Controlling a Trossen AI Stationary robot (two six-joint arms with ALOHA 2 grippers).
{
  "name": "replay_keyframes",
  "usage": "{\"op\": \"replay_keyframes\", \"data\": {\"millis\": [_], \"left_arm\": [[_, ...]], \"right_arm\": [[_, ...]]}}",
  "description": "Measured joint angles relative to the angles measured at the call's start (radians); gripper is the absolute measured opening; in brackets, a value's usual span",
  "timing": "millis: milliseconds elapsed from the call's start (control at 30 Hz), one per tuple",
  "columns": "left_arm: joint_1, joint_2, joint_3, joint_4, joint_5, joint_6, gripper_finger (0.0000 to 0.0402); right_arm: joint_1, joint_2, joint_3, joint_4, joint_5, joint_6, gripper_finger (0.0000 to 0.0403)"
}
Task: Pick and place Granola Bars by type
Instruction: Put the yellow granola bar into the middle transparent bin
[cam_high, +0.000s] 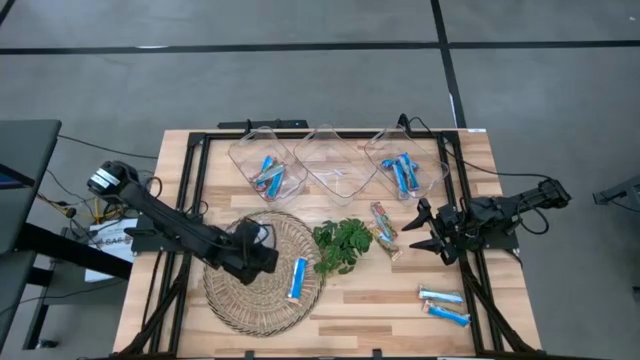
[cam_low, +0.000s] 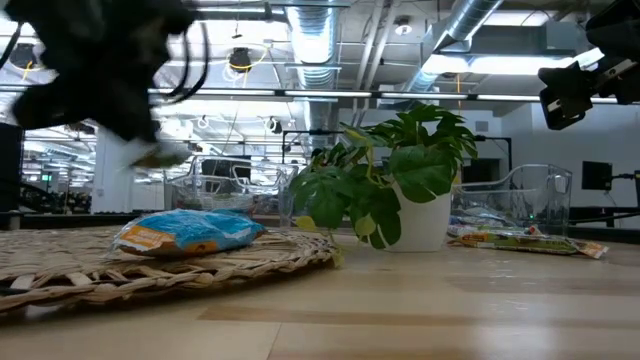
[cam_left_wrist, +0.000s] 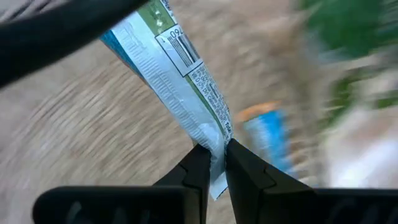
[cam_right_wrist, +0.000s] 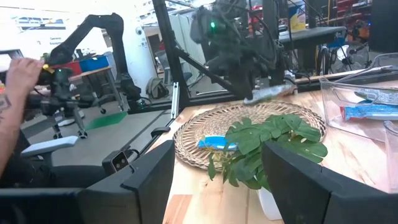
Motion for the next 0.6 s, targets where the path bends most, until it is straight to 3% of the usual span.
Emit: {"op": "replay_keyframes", "data": {"millis": [200,600], "left_arm": [[0.03,-0.042,0.001,0.194,-0.191,0.313,0.0035],[0.129,-0.054,0.001,0.606,-0.295,1.016,0.0036]], "right_arm": [[0.0,0.0,0.0,0.0,0.0,0.0,0.0232],[0.0,0.0,0.0,0.0,0.0,0.0,0.0232]]}}
